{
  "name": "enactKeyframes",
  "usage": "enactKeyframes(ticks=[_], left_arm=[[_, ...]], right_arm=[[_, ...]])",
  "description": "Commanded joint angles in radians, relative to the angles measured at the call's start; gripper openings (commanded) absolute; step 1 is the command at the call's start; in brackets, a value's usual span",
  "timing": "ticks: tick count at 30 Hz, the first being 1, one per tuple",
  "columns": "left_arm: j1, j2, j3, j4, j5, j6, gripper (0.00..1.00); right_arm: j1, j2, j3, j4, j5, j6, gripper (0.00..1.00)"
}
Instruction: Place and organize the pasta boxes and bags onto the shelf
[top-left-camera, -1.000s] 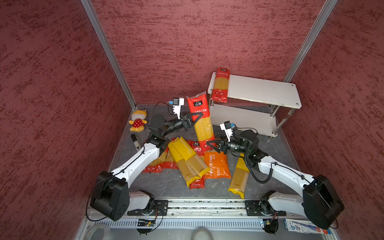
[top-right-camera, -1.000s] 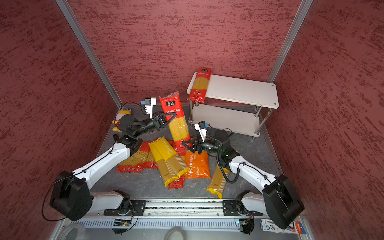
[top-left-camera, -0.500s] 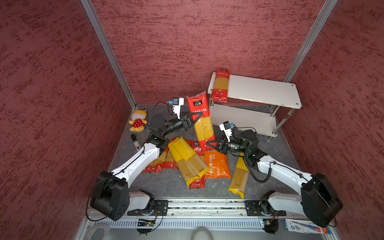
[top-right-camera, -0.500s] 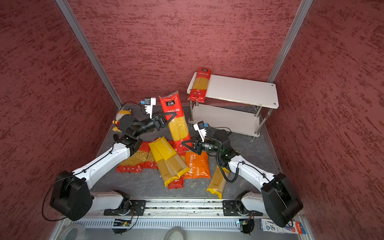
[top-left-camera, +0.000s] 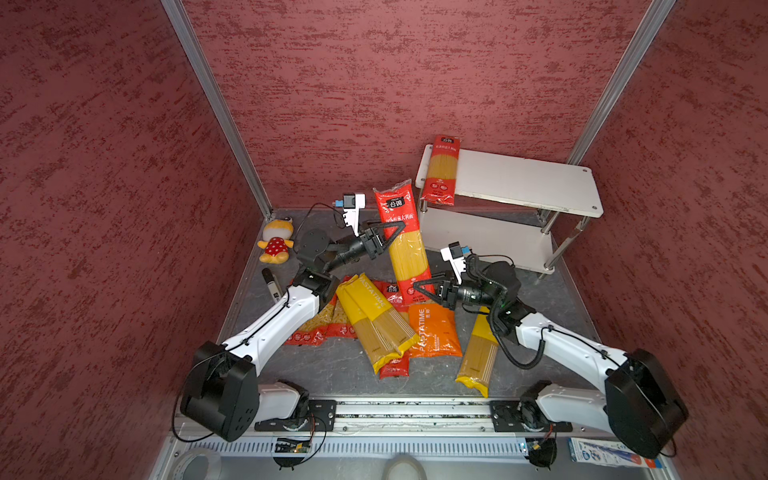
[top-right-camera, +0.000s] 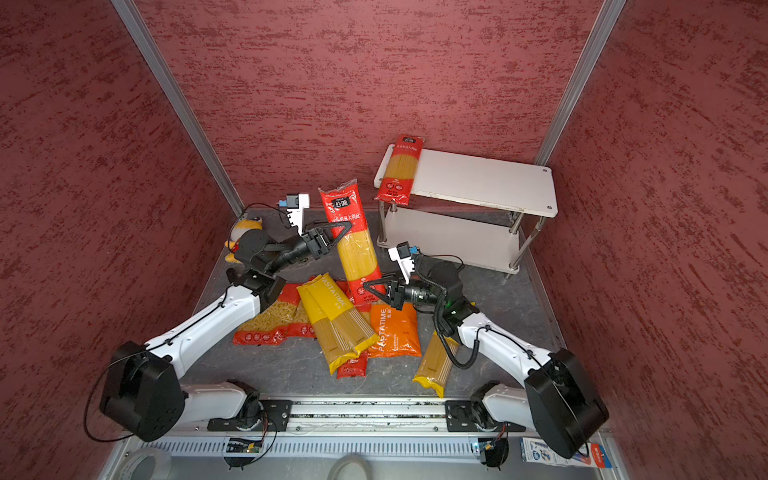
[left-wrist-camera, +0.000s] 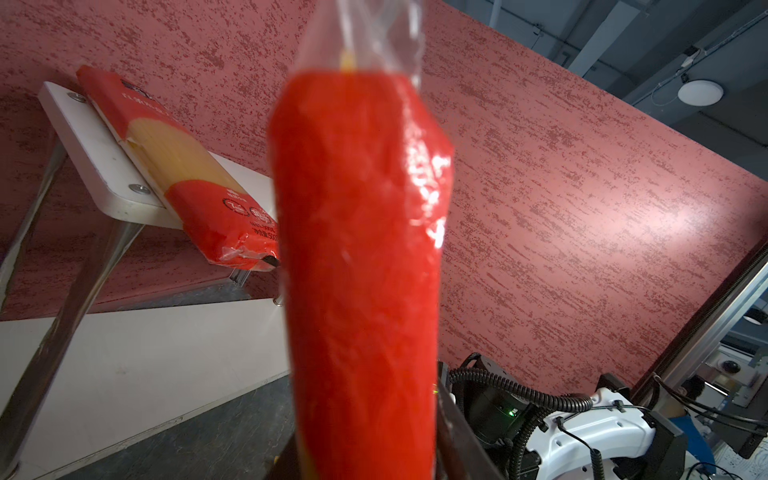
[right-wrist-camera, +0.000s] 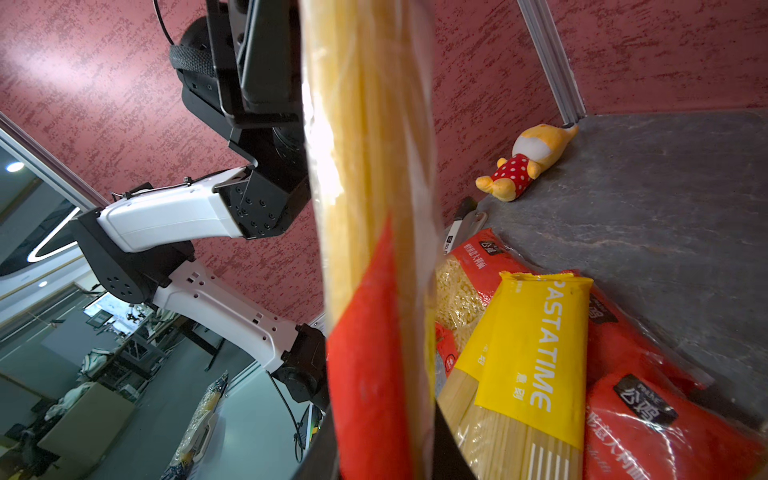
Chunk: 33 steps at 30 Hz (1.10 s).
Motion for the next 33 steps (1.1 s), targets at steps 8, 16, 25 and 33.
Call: enactKeyframes(ticks=[8,16,25,33], left_arm=[[0.007,-0.021,-0.017,0.096,-0.029,-0.019,0.58],[0.009,-0.036,-0.057,0.110,-0.055,-0.027,0.66],[-0.021,-0.089,-0.152,0.035,-0.118,0.019,0.66],[-0.135,-0.137,-0.228,-0.102,-0.207,0.134,0.66]], right_arm=[[-0.004,-0.084,0.137,0.035,0.121,0.015,0.00],[-0.032,-0.096,0.292,-0.133,0.200,-0.014,0.00],[-0.340,0.030,0.687,-0.565,0.219,0.197,0.00],[-0.452,0.193,0.923,-0.737,0.154,0.307,0.00]])
